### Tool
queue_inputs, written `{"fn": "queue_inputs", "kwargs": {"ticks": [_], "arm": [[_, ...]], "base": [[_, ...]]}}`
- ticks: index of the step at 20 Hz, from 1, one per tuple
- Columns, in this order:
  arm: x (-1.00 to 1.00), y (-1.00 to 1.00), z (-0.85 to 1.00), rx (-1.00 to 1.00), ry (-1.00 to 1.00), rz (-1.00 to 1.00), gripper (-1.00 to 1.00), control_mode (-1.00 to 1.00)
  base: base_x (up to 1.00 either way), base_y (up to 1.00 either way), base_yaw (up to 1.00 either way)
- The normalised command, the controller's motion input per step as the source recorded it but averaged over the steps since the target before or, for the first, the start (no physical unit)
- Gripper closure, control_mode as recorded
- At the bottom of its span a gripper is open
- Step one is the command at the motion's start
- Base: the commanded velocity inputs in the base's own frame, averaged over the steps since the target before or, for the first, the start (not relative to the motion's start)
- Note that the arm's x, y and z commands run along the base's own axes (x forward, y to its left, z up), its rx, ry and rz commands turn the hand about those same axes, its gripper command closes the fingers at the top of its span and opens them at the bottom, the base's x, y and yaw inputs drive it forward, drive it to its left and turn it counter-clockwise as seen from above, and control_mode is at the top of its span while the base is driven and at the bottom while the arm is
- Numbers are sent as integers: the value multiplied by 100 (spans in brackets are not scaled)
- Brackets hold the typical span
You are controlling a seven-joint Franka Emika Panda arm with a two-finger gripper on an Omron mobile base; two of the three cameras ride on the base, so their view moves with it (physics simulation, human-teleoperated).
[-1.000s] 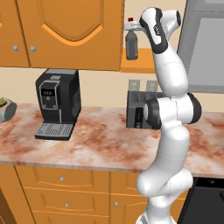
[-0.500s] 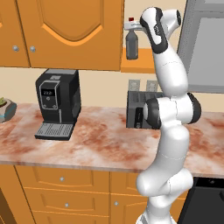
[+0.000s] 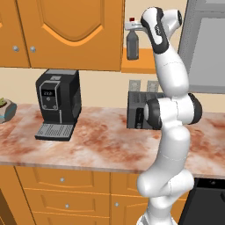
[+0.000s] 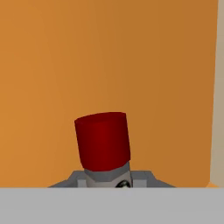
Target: There is a bowl on the dining counter. Grab a lemon wedge from the fridge and place it in the bowl. Then get the liquor bottle and glass cup from the cabinet and place them next to the bowl.
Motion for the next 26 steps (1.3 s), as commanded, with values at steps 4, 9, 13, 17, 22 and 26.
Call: {"fn": "queue_inputs", "kwargs": {"ticks": [4, 9, 13, 17, 22, 26], "arm": [[-5, 0, -3, 0, 0, 0, 100, -100], [-68, -19, -17, 2, -1, 0, 100, -100], [-99, -52, 1, 5, -3, 1, 100, -100], [-100, -75, 3, 8, -6, 4, 100, -100], [-100, -55, 10, 3, -17, 3, 100, -100], [-100, -3, 1, 0, -16, 5, 100, -100]], "base": [[0, 0, 0], [0, 0, 0], [0, 0, 0], [0, 0, 0], [0, 0, 0], [0, 0, 0]]}}
